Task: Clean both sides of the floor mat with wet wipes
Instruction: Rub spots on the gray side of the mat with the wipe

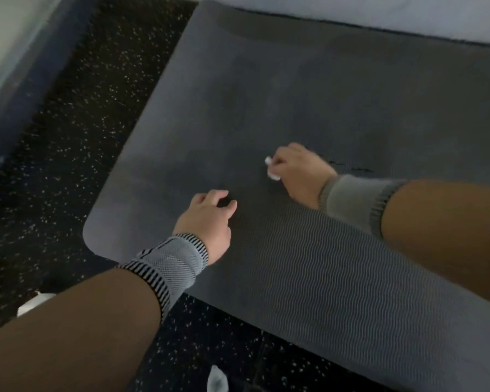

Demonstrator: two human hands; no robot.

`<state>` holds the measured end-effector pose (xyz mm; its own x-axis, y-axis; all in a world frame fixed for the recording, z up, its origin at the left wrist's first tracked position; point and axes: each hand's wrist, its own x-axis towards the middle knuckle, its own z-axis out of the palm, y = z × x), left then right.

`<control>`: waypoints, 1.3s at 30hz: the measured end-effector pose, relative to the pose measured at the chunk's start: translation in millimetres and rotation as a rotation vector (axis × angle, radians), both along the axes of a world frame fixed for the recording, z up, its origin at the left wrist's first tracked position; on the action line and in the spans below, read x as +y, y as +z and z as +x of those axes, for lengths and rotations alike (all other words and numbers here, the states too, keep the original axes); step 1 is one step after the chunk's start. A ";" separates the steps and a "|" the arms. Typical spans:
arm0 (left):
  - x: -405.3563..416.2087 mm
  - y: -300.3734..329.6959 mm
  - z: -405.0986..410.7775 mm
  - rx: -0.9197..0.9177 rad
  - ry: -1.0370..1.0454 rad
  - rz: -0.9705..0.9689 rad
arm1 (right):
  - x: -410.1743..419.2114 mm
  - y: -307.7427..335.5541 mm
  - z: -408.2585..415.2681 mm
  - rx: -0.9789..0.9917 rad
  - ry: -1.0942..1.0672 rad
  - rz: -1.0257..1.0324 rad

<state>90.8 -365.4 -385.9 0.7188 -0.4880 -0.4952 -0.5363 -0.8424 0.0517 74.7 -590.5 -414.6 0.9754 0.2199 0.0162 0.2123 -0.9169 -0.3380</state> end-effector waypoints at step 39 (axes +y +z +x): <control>-27.5 -0.8 7.5 -0.089 0.105 -0.148 | 14.1 15.7 -73.4 0.229 0.374 0.064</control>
<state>98.3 -392.9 -386.7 0.8076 -0.4704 -0.3557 -0.4537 -0.8809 0.1349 1.3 -576.5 -398.9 0.8087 0.5643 -0.1661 0.4388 -0.7668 -0.4685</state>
